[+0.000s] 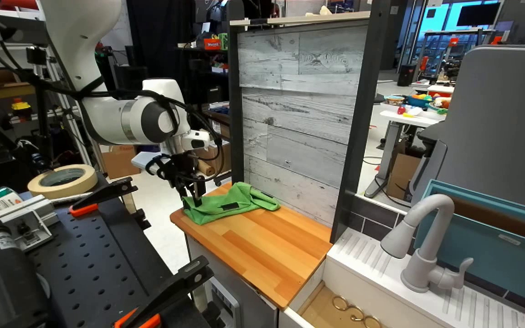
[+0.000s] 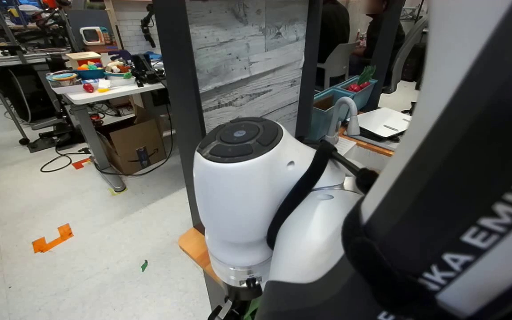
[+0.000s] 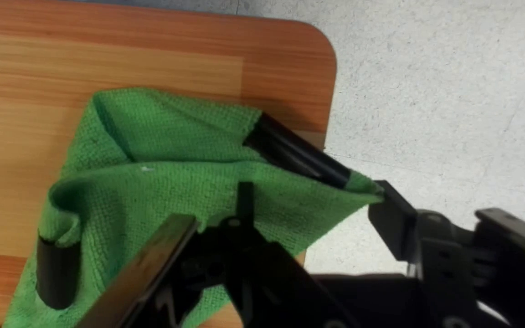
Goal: Move the green towel to the right
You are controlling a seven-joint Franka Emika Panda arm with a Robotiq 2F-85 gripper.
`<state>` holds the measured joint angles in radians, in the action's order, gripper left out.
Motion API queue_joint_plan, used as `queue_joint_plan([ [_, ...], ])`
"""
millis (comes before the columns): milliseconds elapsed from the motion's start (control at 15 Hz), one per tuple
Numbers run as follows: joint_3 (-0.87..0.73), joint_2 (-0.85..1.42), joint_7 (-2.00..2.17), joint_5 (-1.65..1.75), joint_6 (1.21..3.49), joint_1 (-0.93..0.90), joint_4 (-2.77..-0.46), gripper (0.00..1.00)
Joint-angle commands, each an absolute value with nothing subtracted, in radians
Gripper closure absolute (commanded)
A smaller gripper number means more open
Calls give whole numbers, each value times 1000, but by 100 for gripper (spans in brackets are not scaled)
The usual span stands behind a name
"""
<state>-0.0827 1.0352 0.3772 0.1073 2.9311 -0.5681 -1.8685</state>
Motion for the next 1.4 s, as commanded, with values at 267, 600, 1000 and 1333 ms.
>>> queue_joint_plan([
  [267, -88, 1031, 346, 89, 2971, -575, -1874, 96],
  [600, -130, 954, 355, 88, 3049, -614, -1974, 98],
  [1000, -283, 776, 375, 57, 3108, -739, -2187, 98],
  [1333, -486, 644, 375, 10, 3183, -863, -2357, 98],
])
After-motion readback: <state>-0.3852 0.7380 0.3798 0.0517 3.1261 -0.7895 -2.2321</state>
